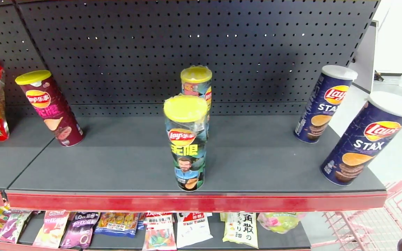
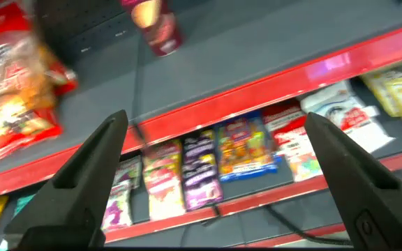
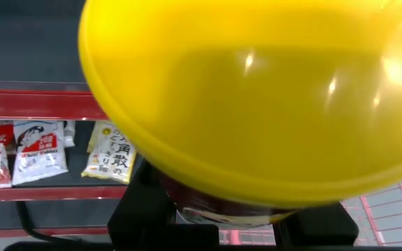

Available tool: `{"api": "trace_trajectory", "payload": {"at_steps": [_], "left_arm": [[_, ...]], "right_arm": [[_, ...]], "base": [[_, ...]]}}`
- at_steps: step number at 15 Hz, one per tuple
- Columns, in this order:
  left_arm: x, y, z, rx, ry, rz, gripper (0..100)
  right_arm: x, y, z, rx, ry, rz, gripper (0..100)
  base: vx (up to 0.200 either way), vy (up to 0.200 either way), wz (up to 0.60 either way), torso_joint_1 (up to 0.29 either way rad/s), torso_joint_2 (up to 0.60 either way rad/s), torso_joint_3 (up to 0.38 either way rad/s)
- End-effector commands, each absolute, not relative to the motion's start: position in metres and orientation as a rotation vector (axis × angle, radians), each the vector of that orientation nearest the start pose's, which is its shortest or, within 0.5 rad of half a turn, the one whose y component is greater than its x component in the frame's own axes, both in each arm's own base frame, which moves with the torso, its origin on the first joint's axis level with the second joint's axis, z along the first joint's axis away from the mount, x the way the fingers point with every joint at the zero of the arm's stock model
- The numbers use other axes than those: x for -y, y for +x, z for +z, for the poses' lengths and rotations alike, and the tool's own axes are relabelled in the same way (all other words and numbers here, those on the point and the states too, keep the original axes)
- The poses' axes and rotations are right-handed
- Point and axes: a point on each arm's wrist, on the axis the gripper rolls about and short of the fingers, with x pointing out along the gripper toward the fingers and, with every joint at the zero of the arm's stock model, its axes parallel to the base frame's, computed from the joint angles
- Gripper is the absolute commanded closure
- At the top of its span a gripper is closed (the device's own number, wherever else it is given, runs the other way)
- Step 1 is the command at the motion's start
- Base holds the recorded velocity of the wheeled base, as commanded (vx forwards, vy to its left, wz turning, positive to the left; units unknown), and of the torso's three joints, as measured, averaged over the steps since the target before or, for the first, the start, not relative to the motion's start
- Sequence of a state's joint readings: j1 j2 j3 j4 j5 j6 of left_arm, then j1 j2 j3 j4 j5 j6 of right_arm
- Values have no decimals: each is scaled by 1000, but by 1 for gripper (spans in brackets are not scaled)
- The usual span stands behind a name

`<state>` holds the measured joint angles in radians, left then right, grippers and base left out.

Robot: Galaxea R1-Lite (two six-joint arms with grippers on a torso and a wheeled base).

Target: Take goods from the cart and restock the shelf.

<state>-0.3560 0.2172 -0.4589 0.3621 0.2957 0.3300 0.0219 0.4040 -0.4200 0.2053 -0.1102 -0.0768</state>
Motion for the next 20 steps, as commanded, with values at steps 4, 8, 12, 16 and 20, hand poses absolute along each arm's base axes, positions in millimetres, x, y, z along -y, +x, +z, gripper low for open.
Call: {"api": "trace_trajectory", "payload": {"at_steps": [4,8,12,16,20], "left_arm": [[-21,-37,168,-94,365,-77,0],[-21,-36,167,-101,367,-81,0],[-21,-36,166,-102,366,-81,0],[-20,-36,166,-104,367,-81,0],[-20,-36,166,-104,367,-81,0]], "right_arm": [[2,-3,175,-184,-92,-71,100],[2,-10,171,-155,-89,-43,100],[2,-15,163,-144,-90,-40,100],[2,-15,163,-140,-90,-43,100],[2,-17,167,-123,-90,-44,100]], "base": [[0,200,0,6,1,1],[0,200,0,4,0,2],[0,200,0,1,2,5],[0,200,0,2,2,2],[0,200,0,2,5,1]]}}
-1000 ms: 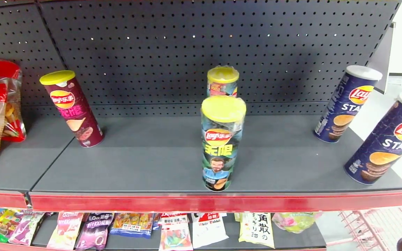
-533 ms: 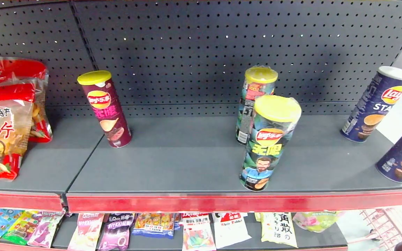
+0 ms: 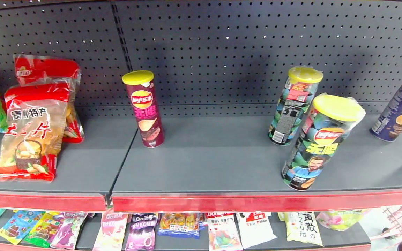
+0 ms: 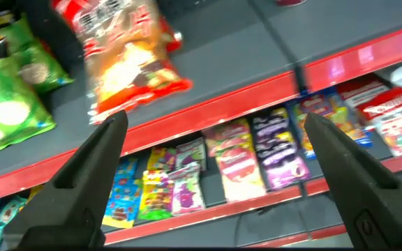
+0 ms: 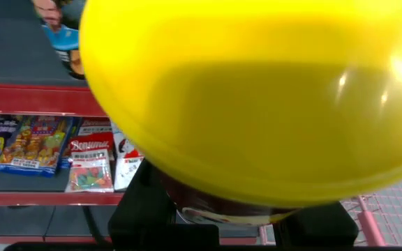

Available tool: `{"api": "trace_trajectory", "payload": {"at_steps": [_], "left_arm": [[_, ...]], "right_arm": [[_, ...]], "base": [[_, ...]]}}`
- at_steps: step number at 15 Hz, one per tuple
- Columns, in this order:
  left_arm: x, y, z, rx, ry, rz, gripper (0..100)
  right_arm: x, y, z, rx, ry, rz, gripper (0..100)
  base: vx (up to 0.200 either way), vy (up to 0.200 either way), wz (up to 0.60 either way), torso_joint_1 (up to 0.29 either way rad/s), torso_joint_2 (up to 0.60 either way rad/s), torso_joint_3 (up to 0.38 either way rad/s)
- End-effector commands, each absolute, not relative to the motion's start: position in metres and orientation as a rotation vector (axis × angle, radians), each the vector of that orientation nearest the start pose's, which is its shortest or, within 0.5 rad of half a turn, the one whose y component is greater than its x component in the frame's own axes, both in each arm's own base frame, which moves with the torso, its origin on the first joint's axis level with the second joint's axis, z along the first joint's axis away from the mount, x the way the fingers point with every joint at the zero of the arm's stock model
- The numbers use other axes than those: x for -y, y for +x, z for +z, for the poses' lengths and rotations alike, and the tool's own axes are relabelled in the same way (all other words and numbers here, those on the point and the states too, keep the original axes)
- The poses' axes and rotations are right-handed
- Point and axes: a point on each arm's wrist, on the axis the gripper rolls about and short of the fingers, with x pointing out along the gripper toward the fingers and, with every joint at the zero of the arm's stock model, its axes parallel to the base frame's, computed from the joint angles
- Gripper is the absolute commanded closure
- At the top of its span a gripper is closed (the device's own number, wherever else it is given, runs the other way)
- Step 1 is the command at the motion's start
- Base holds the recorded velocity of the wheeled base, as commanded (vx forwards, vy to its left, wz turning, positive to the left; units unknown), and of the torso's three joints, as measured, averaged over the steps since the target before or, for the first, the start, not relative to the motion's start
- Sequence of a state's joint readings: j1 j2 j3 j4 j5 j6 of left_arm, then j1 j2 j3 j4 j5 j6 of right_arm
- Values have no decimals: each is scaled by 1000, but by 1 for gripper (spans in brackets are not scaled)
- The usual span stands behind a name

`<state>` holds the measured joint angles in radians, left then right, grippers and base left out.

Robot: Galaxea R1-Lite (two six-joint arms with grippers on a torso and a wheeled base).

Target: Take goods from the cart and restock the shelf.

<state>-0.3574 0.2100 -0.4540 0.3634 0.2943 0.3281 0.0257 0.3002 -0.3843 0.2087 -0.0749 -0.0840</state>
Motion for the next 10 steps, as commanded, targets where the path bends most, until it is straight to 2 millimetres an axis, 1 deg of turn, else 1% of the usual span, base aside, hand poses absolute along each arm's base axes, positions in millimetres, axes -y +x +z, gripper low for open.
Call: {"api": "trace_trajectory", "payload": {"at_steps": [1,10], "left_arm": [[-20,-36,166,-104,367,-81,0],[-21,-37,166,-101,367,-78,0]], "right_arm": [[2,-17,166,-125,-90,-42,100],[2,-21,162,-112,-90,-38,100]], "base": [[0,200,0,-2,7,7],[0,200,0,2,2,1]]}}
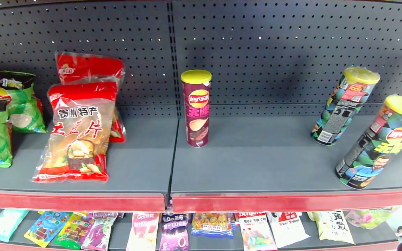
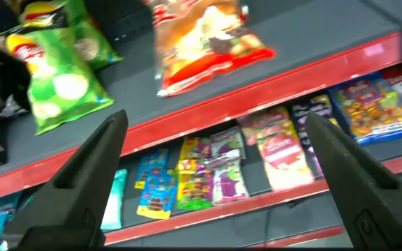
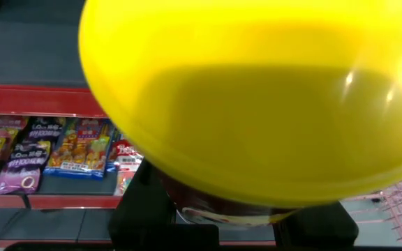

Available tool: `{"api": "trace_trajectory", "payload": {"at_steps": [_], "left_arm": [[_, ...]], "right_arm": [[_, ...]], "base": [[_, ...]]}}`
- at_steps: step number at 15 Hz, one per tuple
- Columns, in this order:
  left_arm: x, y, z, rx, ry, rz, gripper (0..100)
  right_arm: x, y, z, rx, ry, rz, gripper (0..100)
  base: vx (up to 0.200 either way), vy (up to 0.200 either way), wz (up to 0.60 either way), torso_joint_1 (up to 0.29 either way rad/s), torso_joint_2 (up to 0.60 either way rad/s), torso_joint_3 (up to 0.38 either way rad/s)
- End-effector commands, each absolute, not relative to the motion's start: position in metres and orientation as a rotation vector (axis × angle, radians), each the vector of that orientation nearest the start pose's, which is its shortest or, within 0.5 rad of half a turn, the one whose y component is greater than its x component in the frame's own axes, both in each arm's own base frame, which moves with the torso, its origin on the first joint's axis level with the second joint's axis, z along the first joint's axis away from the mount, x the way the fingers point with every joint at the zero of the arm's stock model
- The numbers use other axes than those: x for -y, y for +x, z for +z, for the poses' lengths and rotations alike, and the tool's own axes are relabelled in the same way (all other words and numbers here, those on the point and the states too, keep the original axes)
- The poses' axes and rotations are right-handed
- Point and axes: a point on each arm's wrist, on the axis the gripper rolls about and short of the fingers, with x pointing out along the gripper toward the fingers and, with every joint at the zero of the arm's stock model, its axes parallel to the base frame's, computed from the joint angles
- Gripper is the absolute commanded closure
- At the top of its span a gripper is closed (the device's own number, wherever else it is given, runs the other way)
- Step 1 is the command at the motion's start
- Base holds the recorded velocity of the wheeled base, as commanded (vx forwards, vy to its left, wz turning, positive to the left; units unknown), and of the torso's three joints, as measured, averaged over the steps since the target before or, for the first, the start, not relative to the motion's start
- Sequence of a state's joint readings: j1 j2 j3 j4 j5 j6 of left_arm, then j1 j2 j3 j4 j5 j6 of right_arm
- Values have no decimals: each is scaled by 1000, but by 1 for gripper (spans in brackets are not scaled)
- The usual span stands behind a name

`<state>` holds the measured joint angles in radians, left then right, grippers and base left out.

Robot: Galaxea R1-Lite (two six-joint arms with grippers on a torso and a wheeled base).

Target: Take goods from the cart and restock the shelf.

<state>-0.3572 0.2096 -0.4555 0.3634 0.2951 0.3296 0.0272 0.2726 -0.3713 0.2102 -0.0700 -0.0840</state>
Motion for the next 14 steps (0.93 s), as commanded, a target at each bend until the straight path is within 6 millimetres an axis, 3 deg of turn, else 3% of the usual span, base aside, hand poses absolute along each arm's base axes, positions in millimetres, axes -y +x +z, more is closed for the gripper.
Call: {"api": "trace_trajectory", "payload": {"at_steps": [1,6,9,11,14], "left_arm": [[-21,-37,166,-100,367,-78,0],[-21,-37,166,-99,367,-81,0],[-21,-37,164,-101,369,-81,0],[-21,-37,165,-98,368,-88,0],[-19,-36,165,-78,363,-196,0]], "right_arm": [[2,-21,161,-114,-90,-38,100],[2,-20,159,-120,-90,-41,100],[2,-21,158,-120,-90,-41,100],[2,-21,158,-120,-90,-38,100],[1,-22,157,-111,-88,-3,100]], "base": [[0,200,0,2,-2,7],[0,0,0,0,0,0],[200,0,0,-7,-1,1],[0,0,0,0,0,0],[0,0,0,0,0,0]]}}
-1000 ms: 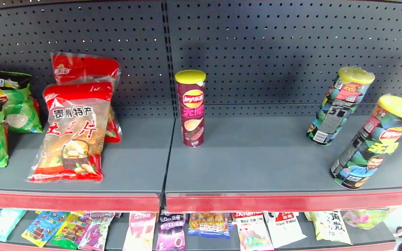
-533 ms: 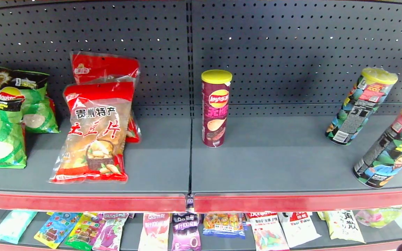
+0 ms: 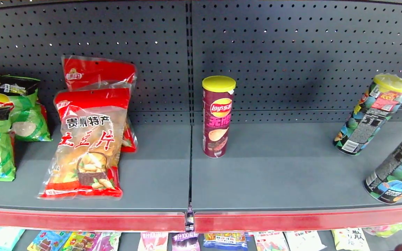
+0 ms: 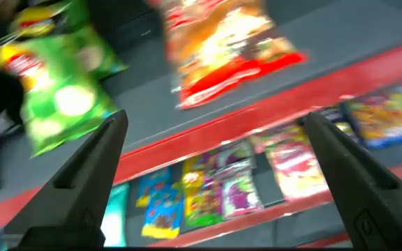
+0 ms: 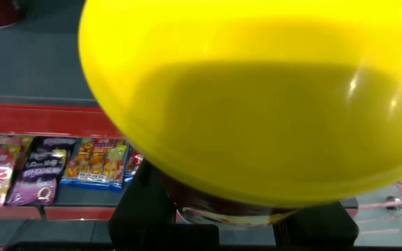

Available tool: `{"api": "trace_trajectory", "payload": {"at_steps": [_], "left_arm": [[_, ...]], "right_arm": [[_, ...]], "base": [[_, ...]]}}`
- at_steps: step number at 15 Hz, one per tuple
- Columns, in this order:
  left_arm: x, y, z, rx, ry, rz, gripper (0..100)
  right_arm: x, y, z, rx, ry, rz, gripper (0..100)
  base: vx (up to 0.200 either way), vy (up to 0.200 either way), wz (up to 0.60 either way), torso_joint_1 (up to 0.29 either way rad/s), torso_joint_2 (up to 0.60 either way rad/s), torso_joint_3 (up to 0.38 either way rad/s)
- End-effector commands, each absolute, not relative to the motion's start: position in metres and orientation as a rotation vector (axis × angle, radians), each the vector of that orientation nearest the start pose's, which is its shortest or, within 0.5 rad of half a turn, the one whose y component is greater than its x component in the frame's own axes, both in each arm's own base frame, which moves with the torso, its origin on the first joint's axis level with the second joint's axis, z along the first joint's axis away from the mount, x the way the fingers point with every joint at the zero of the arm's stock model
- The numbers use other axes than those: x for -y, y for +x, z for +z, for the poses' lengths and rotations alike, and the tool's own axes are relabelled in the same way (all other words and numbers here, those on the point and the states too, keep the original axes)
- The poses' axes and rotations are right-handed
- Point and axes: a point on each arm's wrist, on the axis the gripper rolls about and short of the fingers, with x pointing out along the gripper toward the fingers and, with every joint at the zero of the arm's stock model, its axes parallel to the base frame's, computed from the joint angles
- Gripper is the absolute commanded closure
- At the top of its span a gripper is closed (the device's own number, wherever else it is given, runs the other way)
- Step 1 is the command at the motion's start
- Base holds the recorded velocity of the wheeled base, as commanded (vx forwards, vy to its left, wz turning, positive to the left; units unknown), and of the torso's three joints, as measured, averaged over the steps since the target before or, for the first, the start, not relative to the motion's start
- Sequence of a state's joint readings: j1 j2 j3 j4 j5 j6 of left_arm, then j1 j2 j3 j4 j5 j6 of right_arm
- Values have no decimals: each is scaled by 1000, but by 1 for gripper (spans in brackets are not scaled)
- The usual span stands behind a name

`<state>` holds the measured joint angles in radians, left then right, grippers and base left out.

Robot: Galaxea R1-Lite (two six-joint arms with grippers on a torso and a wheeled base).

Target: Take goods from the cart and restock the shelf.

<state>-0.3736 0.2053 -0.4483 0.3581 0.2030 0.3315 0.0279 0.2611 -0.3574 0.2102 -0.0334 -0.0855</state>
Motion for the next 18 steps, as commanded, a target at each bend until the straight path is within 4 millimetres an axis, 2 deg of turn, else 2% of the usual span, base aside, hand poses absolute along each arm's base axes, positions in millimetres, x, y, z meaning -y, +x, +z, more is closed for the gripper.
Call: {"api": "trace_trajectory", "payload": {"at_steps": [1,3,4,6,7,8,9,10,11,12,13,14,15,18], "left_arm": [[-18,-35,166,-81,363,-235,0],[-11,-22,176,-120,366,-338,0],[-3,-7,190,-138,349,-423,0],[16,36,212,-162,297,-477,0],[28,65,218,-170,294,-482,0],[30,70,219,-168,292,-483,0],[50,104,223,-196,277,-586,0],[57,112,226,-204,247,-652,0],[71,133,237,-230,179,-744,0],[78,144,238,-246,179,-766,0],[94,169,242,-245,183,-796,0],[100,176,242,-243,184,-811,0],[120,201,237,-230,188,-840,0],[157,235,224,-205,190,-892,0]], "right_arm": [[1,-24,156,-97,-87,32,100],[0,-28,153,-75,-85,83,100],[-1,-29,152,-67,-85,97,100],[-1,-30,154,-60,-83,105,100],[-1,-29,157,-62,-83,105,100],[-1,-28,158,-63,-83,106,100],[-1,-22,167,-86,-82,111,100],[-1,-21,167,-92,-82,111,100],[-1,-20,163,-106,-81,112,100],[-1,-20,162,-110,-81,112,100],[-1,-19,161,-117,-81,112,100],[-1,-19,161,-117,-81,112,100],[-1,-19,161,-117,-81,112,100],[-1,-16,161,-138,-79,115,100]], "base": [[0,0,0,0,0,0],[0,0,0,0,0,0],[0,0,0,0,0,0],[0,0,0,0,0,0],[0,0,0,0,0,0],[0,0,0,0,0,0],[0,0,0,0,0,0],[0,0,0,0,0,0],[0,0,0,0,0,0],[0,0,0,0,0,0],[0,0,0,0,0,0],[0,0,0,0,0,0],[0,0,0,0,0,0],[0,0,0,0,0,0]]}}
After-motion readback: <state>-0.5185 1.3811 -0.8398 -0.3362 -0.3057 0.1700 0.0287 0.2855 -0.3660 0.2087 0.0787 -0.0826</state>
